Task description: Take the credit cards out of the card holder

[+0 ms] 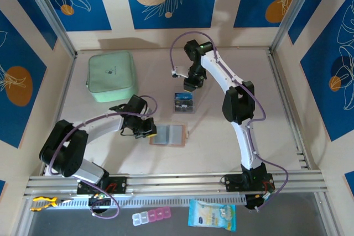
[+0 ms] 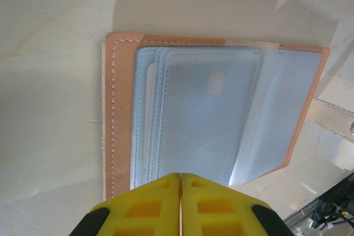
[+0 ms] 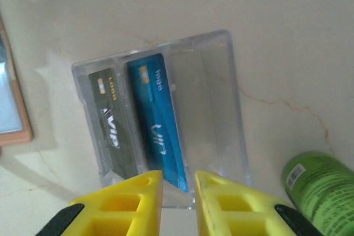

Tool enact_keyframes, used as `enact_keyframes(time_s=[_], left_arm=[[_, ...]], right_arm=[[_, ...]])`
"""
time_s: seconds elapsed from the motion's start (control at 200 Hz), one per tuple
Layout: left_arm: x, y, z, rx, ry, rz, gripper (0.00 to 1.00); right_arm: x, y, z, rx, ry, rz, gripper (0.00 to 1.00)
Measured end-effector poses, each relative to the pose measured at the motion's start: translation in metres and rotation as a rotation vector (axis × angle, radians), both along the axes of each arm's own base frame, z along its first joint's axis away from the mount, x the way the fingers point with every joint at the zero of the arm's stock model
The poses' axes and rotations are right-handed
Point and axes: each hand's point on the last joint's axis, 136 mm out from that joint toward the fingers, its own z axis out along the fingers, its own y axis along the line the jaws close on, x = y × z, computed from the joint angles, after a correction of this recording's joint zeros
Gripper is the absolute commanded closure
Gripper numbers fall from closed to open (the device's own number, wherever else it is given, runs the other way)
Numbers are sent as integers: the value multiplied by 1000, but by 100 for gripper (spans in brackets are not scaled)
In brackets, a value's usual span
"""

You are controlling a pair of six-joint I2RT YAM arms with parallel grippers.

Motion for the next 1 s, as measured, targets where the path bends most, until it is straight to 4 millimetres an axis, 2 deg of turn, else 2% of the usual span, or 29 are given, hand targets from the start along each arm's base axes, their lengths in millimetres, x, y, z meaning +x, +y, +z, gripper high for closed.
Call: enact_keyframes(time_s=[0.19,0.385,0.5,0.635,0.85,1.0], left_arm=[[0,1,2,3,-4,2,90],[1,4,0,19,-12,6,90],[1,5,-1,28,-14,8,91],[2,7,-1,38,-22,4,91],[1,11,-4,62,-26,-5,91],[0,11,-6,64,-21,-6,91]], right_arm=[[4,0,3,24,-33,-97,80],[-10,4,26,121,-16,-348,81],[-30,18,36,223,68,-531,81],[-60,38,37,326,229,-722,83],[-107,55,21,391,539,-1014,85],[-136,61,11,364,630,-1096,80]])
